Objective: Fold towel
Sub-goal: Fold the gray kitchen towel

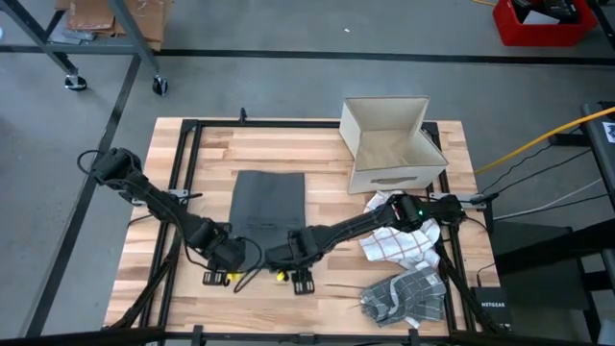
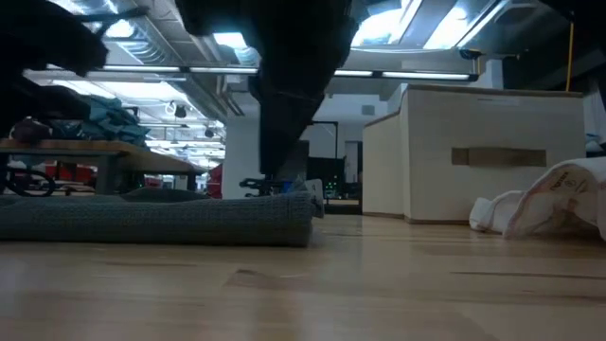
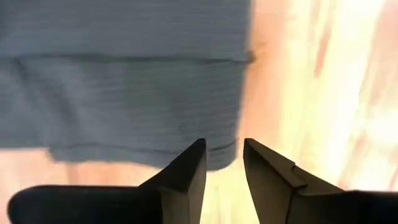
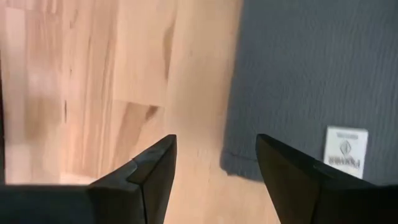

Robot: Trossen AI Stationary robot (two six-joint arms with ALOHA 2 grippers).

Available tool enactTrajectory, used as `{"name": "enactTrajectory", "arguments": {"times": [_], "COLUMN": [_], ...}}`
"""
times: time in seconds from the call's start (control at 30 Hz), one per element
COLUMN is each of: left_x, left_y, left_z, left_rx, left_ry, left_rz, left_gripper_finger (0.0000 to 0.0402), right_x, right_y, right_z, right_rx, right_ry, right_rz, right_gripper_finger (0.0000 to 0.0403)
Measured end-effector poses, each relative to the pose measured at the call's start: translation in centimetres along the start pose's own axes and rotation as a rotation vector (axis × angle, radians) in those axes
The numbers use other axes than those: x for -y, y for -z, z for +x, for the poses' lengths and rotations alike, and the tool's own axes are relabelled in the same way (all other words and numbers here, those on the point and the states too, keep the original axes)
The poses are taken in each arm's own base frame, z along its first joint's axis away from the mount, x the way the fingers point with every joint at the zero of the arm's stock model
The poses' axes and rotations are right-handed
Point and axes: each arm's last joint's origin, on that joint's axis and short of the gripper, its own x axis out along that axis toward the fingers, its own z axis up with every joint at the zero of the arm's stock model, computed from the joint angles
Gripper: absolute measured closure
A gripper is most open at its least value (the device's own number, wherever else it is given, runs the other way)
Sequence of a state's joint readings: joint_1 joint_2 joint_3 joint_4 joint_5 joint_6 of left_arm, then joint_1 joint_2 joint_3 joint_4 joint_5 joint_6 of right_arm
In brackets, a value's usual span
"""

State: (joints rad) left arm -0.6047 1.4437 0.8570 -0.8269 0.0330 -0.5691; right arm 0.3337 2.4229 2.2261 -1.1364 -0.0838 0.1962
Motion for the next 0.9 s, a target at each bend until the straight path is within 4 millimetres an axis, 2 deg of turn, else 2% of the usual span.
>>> {"name": "enactTrajectory", "arguments": {"times": [0.23,0.5,0.9], "left_x": [1.8,1.9,1.3], "left_y": [0.0,0.4,0.3], "left_z": [0.9,1.4,1.4], "left_rx": [0.135,0.144,0.196], "left_ry": [0.098,0.071,-0.064], "left_rz": [0.132,0.151,0.154], "left_gripper_finger": [0.0261,0.0181,0.0173], "right_x": [-1.3,-1.6,-1.5], "right_y": [-0.1,0.7,0.6], "right_z": [0.8,2.0,1.9], "right_rx": [0.076,0.048,0.057], "right_ry": [0.14,0.24,0.284], "right_rz": [-0.071,-0.169,-0.176], "right_gripper_finger": [0.0181,0.0181,0.0181]}}
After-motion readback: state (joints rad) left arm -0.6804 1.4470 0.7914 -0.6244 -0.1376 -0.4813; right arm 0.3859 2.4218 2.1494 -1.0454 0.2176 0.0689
